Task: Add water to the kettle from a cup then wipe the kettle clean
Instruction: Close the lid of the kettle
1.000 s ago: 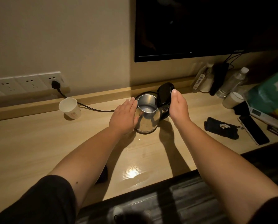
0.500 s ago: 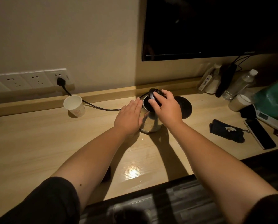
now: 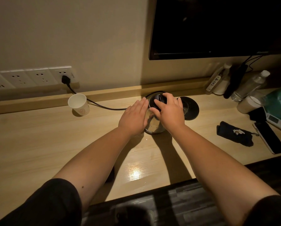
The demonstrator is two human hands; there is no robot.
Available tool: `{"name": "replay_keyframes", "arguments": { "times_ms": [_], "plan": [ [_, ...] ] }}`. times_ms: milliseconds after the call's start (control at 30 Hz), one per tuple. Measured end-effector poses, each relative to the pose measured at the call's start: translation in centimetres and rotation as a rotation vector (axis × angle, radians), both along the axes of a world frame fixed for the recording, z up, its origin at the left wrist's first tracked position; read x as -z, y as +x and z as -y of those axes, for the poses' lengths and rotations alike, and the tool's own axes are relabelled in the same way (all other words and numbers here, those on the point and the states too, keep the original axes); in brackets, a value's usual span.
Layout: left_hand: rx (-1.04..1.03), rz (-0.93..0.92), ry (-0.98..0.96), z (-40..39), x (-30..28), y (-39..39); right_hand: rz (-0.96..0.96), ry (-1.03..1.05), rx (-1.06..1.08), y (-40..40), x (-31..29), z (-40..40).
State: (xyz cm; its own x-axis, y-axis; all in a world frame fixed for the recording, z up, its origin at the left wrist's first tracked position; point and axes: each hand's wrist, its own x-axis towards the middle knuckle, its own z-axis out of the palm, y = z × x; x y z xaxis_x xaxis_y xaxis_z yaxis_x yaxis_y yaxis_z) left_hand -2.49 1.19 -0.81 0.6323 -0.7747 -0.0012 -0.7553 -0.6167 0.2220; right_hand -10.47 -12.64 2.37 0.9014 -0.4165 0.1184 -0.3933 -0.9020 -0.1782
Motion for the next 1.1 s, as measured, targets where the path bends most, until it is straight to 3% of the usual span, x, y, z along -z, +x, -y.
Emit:
{"name": "replay_keyframes", "arguments": {
  "times_ms": [900, 1100],
  "plan": [
    [0.040, -0.019, 0.054, -0.7, -0.4, 0.4, 0.056, -0.008, -0.030, -0.2, 1.1, 0.2],
    [-0.071, -0.027, 0.098, -4.4, -0.3, -0.6, 0.034, 0.045, -0.049, -0.9, -0.2, -0.1]
  ]
}}
